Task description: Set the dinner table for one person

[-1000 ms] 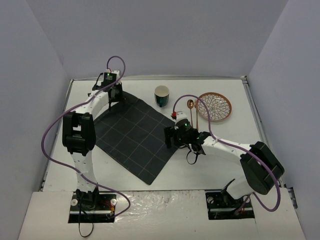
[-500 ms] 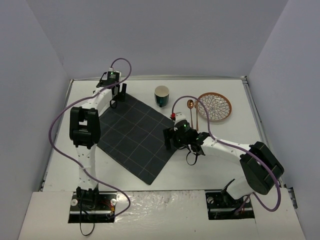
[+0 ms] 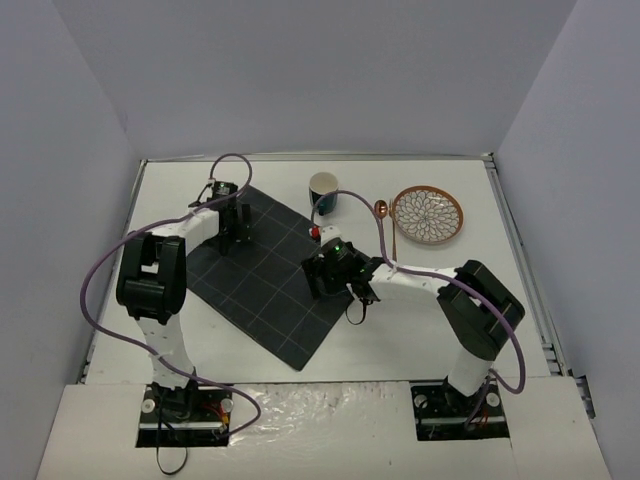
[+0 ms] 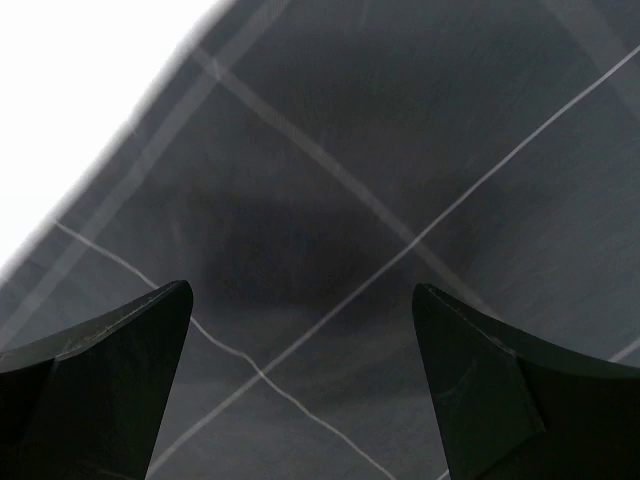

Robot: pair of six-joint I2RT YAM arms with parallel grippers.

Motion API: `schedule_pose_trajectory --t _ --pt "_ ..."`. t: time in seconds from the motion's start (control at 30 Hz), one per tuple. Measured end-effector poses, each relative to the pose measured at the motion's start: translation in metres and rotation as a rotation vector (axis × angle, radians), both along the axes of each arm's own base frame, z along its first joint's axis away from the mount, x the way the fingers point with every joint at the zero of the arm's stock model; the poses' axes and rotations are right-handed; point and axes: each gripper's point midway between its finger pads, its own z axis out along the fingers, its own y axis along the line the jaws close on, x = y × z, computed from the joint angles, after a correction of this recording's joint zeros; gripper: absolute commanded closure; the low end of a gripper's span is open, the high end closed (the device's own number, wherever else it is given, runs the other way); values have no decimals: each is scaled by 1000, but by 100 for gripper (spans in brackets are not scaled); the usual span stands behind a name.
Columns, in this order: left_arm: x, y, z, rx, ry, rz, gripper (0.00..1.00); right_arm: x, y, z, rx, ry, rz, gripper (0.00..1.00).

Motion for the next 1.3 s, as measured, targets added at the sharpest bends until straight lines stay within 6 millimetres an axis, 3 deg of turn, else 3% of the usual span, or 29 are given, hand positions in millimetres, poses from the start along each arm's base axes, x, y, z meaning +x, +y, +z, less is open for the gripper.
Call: schedule_pose_trajectory --t 0.07,0.2,0.27,0.33,0.47,0.67,0.77,0.87,1.0,1.13,1.3 --pt "-12 -2 -14 -18 35 28 11 -1 6 -9 -18 8 12 16" --pt "-17 -2 -17 -44 34 86 10 -4 12 -18 -45 6 29 15" --pt "-23 0 -18 -50 33 119 5 -6 14 -18 -47 4 35 15" --pt "-33 5 -18 -54 31 165 7 -8 16 -18 -47 4 41 15" --pt "-75 19 -19 -48 64 251 11 -12 18 -18 -42 -4 46 15" --pt "-159 51 -5 -1 148 377 10 -24 13 -17 -30 1 47 13" --pt "-186 61 12 -12 104 434 10 -30 8 -15 -29 10 47 12" --pt "-197 66 36 -44 22 461 5 -32 8 -8 -18 7 49 11" --pt "-178 53 74 -131 -101 367 3 -32 5 13 -2 -22 50 8" --pt "-138 22 103 -207 -167 189 3 -24 -2 42 21 -77 18 1" --pt "-88 -21 96 -204 -153 -12 3 -10 -22 59 30 -109 -65 0"
